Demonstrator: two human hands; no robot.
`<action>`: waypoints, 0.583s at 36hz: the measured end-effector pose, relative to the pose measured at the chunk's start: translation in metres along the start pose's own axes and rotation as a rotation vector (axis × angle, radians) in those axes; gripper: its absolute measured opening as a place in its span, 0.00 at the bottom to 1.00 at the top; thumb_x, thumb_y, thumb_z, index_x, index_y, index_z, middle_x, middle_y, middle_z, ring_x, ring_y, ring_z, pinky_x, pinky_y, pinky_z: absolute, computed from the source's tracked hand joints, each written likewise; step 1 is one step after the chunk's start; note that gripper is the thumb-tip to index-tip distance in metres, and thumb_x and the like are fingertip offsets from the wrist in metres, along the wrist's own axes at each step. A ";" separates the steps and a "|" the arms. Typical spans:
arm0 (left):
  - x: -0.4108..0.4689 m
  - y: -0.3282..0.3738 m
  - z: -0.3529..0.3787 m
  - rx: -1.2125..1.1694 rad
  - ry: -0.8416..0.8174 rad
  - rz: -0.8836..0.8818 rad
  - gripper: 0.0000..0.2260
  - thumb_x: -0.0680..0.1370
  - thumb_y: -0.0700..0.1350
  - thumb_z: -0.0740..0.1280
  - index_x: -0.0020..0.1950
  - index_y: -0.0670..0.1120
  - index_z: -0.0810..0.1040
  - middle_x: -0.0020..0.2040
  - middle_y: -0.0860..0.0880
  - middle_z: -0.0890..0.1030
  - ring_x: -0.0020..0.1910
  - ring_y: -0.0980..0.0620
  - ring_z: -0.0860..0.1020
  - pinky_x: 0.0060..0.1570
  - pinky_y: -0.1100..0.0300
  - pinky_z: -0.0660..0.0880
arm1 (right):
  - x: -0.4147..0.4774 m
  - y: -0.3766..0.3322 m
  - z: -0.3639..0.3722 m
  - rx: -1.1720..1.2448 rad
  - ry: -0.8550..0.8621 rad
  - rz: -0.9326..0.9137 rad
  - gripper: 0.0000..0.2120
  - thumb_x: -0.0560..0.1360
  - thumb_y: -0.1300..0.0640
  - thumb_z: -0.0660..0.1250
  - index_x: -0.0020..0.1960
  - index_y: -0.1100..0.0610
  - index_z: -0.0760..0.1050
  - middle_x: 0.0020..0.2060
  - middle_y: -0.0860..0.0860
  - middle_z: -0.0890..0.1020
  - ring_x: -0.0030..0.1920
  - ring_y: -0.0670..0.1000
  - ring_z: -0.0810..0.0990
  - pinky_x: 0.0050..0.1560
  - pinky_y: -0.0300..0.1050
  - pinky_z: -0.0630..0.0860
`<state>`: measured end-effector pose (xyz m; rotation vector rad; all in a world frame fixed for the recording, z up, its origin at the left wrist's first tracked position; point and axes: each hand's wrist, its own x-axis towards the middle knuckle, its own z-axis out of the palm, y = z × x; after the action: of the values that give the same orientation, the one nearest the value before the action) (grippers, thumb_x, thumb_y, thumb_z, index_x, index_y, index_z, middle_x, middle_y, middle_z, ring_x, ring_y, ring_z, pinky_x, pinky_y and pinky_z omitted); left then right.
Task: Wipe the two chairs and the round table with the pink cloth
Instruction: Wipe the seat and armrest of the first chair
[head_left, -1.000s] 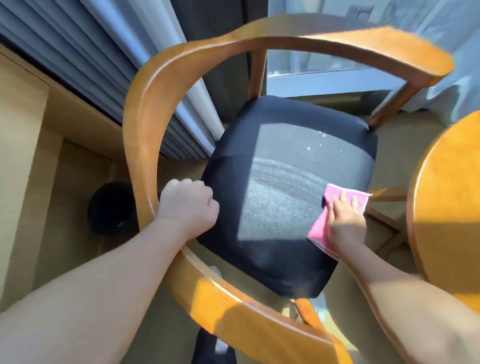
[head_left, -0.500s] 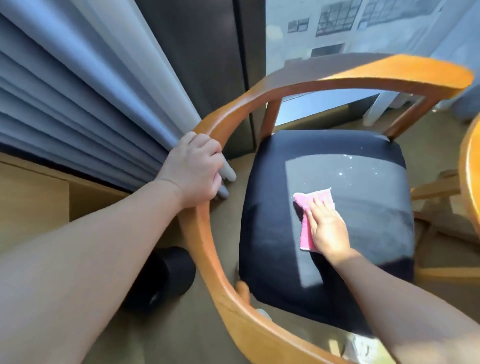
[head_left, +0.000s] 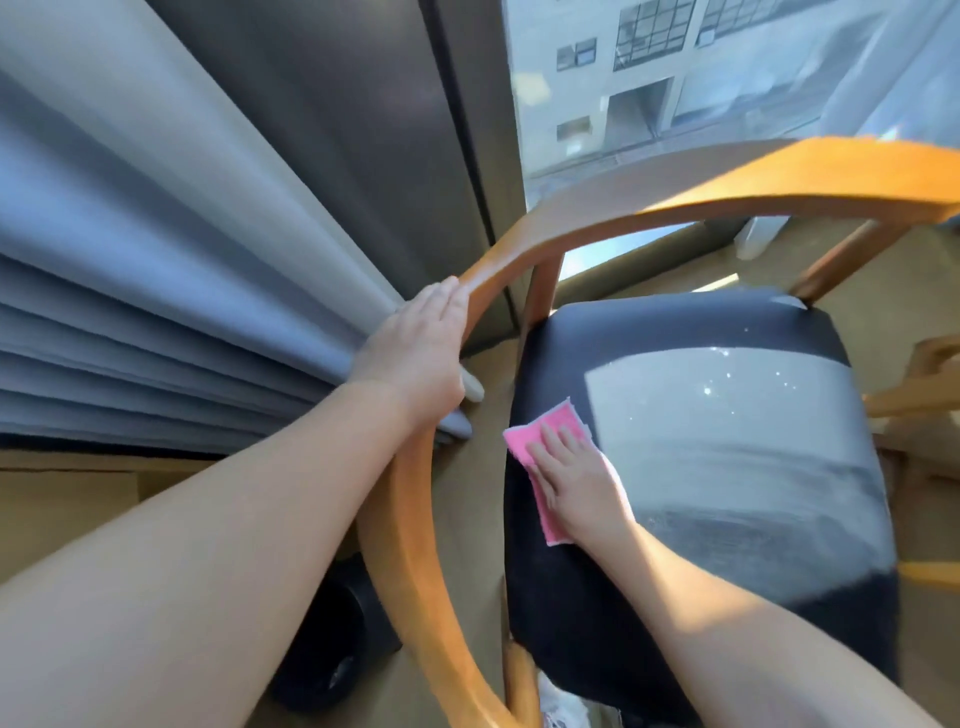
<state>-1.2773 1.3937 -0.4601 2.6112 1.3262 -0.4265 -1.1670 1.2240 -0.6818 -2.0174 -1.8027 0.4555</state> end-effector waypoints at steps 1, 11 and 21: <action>0.006 -0.001 0.001 -0.004 -0.011 -0.010 0.33 0.78 0.41 0.60 0.78 0.47 0.47 0.78 0.52 0.48 0.76 0.52 0.50 0.72 0.53 0.56 | 0.001 -0.001 0.000 -0.013 -0.012 -0.026 0.19 0.83 0.52 0.53 0.57 0.59 0.80 0.57 0.59 0.82 0.56 0.65 0.80 0.65 0.58 0.71; 0.081 0.010 0.004 0.096 -0.024 0.034 0.30 0.81 0.42 0.57 0.78 0.44 0.42 0.67 0.44 0.65 0.52 0.43 0.74 0.42 0.52 0.68 | -0.004 0.002 0.024 -0.199 -0.113 -0.131 0.21 0.80 0.50 0.54 0.67 0.54 0.76 0.68 0.57 0.74 0.69 0.63 0.72 0.75 0.57 0.52; 0.137 0.033 -0.002 -0.165 0.034 0.186 0.29 0.81 0.52 0.59 0.76 0.49 0.48 0.61 0.44 0.68 0.54 0.42 0.74 0.50 0.49 0.73 | -0.005 0.003 0.029 -0.228 -0.146 -0.187 0.22 0.80 0.50 0.55 0.70 0.53 0.74 0.71 0.53 0.72 0.73 0.60 0.67 0.74 0.57 0.55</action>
<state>-1.1732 1.4785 -0.5027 2.5825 1.0658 -0.2347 -1.1793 1.2215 -0.7089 -1.9769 -2.1974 0.3625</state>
